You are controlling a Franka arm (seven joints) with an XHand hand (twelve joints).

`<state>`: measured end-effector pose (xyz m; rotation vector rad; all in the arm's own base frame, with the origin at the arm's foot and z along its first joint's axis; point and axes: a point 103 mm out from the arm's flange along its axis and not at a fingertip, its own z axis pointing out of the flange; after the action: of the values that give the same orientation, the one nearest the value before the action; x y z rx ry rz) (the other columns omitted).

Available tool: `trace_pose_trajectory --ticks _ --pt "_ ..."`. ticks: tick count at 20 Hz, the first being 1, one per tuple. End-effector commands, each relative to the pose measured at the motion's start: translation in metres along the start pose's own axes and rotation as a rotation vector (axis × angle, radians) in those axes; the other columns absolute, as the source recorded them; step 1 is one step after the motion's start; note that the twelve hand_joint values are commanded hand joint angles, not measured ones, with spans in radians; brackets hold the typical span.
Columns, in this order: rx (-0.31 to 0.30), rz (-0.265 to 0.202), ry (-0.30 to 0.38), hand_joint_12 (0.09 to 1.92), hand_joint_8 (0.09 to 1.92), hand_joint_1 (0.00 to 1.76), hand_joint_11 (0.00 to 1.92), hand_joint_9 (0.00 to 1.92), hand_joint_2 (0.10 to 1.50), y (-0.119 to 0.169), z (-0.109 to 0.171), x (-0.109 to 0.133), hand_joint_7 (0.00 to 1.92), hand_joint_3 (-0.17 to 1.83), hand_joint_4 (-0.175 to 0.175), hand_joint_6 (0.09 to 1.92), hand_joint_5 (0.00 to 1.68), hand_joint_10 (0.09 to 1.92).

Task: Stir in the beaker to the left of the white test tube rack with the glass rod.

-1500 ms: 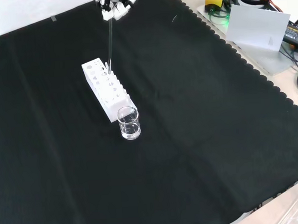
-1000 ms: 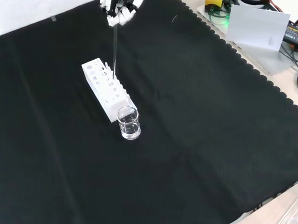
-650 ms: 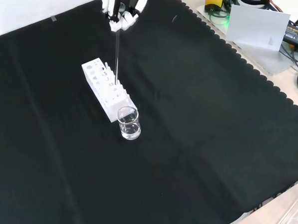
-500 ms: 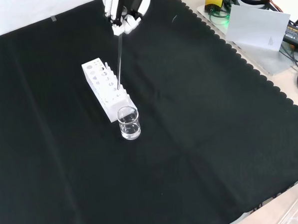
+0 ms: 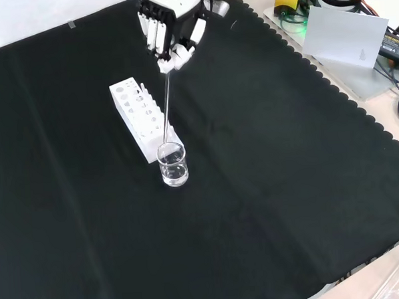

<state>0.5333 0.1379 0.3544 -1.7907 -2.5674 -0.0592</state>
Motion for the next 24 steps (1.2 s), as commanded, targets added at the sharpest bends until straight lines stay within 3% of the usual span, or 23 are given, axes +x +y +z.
trace_pose_trajectory --ticks 1,14,24 --pt "-0.007 -0.051 0.005 0.76 1.17 1.31 1.66 1.60 0.90 0.011 0.021 0.008 1.10 0.32 -0.175 0.32 1.22 0.96" --pt "0.037 -0.064 0.041 0.76 1.16 1.31 1.66 1.60 0.90 0.014 0.060 0.003 1.10 0.31 -0.175 0.32 1.22 0.96" --pt "0.067 -0.068 0.031 0.76 1.16 1.31 1.66 1.60 0.91 0.022 0.091 0.000 1.10 0.30 -0.175 0.31 1.23 0.96"
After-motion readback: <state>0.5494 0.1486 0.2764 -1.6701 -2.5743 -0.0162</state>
